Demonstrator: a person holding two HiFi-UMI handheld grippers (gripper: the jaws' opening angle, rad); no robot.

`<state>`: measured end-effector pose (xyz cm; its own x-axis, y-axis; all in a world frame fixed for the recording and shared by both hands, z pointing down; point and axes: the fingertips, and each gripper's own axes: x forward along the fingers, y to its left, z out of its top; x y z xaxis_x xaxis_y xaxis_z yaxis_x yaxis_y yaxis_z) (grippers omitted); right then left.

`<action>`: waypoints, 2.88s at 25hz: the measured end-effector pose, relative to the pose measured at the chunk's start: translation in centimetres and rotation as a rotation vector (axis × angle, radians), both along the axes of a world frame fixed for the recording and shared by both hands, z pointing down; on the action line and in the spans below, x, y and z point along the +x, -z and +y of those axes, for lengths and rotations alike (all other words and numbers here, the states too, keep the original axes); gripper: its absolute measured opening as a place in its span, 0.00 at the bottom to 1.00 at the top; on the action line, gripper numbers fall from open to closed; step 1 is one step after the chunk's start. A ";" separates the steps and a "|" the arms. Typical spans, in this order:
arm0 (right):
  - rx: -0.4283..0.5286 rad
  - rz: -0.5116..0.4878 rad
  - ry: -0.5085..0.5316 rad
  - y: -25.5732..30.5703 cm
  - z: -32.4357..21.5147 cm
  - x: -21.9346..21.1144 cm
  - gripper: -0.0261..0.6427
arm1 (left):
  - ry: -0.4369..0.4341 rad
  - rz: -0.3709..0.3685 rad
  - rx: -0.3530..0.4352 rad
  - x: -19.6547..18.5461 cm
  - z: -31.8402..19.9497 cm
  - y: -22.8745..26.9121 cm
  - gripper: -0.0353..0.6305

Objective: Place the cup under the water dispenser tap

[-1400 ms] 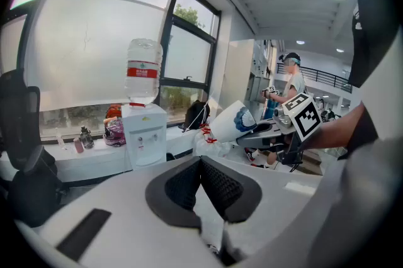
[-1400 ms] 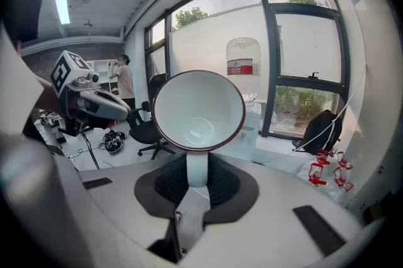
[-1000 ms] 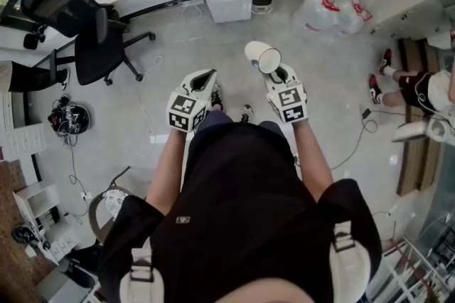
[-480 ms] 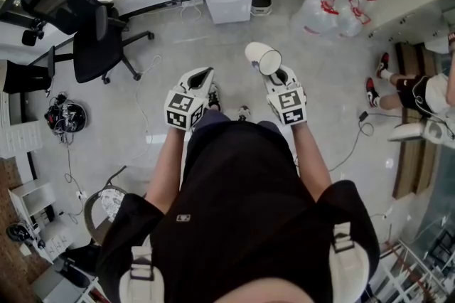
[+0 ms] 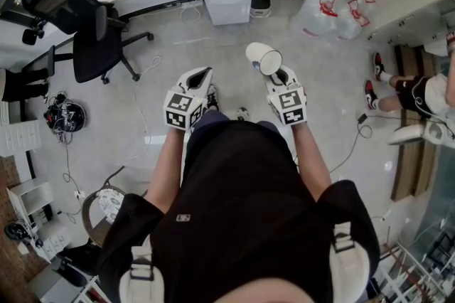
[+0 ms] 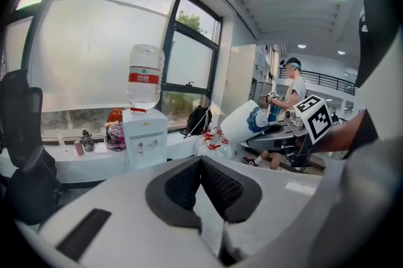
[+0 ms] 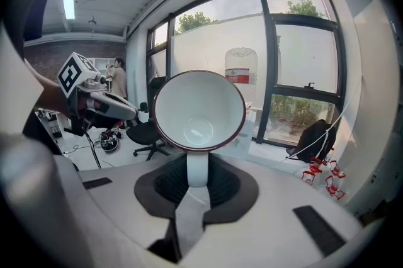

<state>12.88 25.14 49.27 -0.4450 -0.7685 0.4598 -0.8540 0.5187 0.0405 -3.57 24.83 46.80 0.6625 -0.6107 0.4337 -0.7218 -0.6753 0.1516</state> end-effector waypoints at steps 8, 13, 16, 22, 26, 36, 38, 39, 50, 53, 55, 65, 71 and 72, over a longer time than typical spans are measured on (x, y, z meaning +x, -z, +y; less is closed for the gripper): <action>-0.005 0.003 0.000 -0.1 -0.2 0.9 0.10 | 0.004 -0.001 0.004 0.7 -0.3 0.2 0.05; -0.008 -0.001 -0.003 -0.2 -0.3 1.2 0.10 | -0.001 -0.006 0.001 1.0 -0.5 0.2 0.05; -0.007 -0.005 -0.009 -0.2 -0.4 1.3 0.10 | -0.007 -0.009 0.005 1.1 -0.8 0.4 0.05; -0.013 0.010 -0.016 -0.5 -0.3 1.4 0.10 | -0.024 -0.005 -0.001 1.4 -1.2 0.2 0.05; -0.016 0.013 -0.026 -0.4 -0.4 1.9 0.10 | -0.034 -0.003 0.000 1.9 -1.7 0.2 0.05; -0.030 0.028 -0.027 -1.1 -1.5 2.2 0.10 | -0.043 -0.001 -0.018 2.3 -3.0 -0.6 0.05; -0.040 0.031 -0.024 -1.2 -1.7 2.1 0.10 | -0.042 0.001 -0.019 2.3 -3.4 -0.6 0.05; -0.044 0.031 -0.024 -1.3 -1.8 2.1 0.10 | -0.040 0.002 -0.021 2.3 -3.6 -0.6 0.05; -0.072 0.038 -0.038 -1.8 -3.8 2.3 0.10 | -0.049 0.024 -0.044 3.1 -6.9 -0.8 0.05; -0.077 0.040 -0.047 -1.9 -4.6 2.7 0.10 | -0.061 0.022 -0.040 3.6 -8.2 -0.8 0.05; -0.079 0.039 -0.054 -2.0 -5.3 2.9 0.10 | -0.067 0.024 -0.036 3.8 -9.1 -0.7 0.05; -0.099 0.054 -0.048 -2.5 -9.2 1.5 0.10 | -0.077 0.022 -0.048 2.7 -13.3 -1.1 0.05; -0.109 0.065 -0.045 -2.6 -11.5 0.2 0.10 | -0.088 0.032 -0.058 2.2 -16.3 -1.1 0.05; -0.111 0.067 -0.046 -2.7 -11.9 0.1 0.10 | -0.093 0.034 -0.061 2.2 -16.8 -1.2 0.05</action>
